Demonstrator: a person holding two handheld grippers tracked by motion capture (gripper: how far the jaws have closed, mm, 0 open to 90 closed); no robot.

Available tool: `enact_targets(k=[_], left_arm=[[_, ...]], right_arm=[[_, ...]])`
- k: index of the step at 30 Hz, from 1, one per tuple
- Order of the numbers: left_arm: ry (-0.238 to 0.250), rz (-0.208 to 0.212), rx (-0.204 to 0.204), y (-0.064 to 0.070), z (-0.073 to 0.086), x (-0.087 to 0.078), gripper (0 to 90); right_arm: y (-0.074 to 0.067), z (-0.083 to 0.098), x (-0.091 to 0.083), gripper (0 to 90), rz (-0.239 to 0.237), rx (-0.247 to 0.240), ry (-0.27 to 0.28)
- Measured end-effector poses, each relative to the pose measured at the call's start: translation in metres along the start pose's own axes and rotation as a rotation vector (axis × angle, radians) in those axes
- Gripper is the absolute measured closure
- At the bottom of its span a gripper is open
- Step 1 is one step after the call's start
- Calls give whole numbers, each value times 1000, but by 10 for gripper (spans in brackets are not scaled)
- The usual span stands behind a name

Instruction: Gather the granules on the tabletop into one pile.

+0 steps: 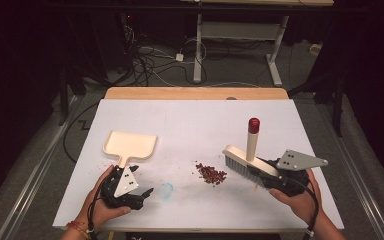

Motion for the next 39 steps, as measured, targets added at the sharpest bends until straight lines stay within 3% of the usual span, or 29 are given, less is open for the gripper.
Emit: enact_targets(k=[3, 8, 13, 17, 24, 27, 31, 39], left_arm=[[1, -2, -2, 0, 0, 0, 166], [2, -4, -8, -1, 0, 0, 166], [4, -2, -15, -4, 0, 2, 167], [5, 4, -16, -6, 0, 4, 166], [5, 8, -13, -6, -2, 4, 167], [3, 13, -7, -4, -4, 6, 166], [1, 18, -1, -4, -6, 8, 167], [-3, 27, 6, -3, -8, 11, 166]], right_arm=[[-1, 5, -11, 671, -30, -23, -38], [1, 16, -25, 671, -81, -1, -75], [6, 21, -31, 670, -98, 31, -102], [15, 25, -24, 670, -149, 91, -150], [41, 31, -6, 671, -182, 210, -201], [53, 29, 2, 667, -166, 218, -224], [69, 30, 11, 654, -193, 249, -245], [103, 37, 25, 579, -176, 349, -280]])
Point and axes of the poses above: each handheld gripper's, and its own axes: x roughly forward along the jaws, z roughly out of its underside, y roughly to its right, the point moved 1 cm from there along x, roughly forward along the jaws, and after that the axes turned 6 degrees about x, right-handed, at the moved point
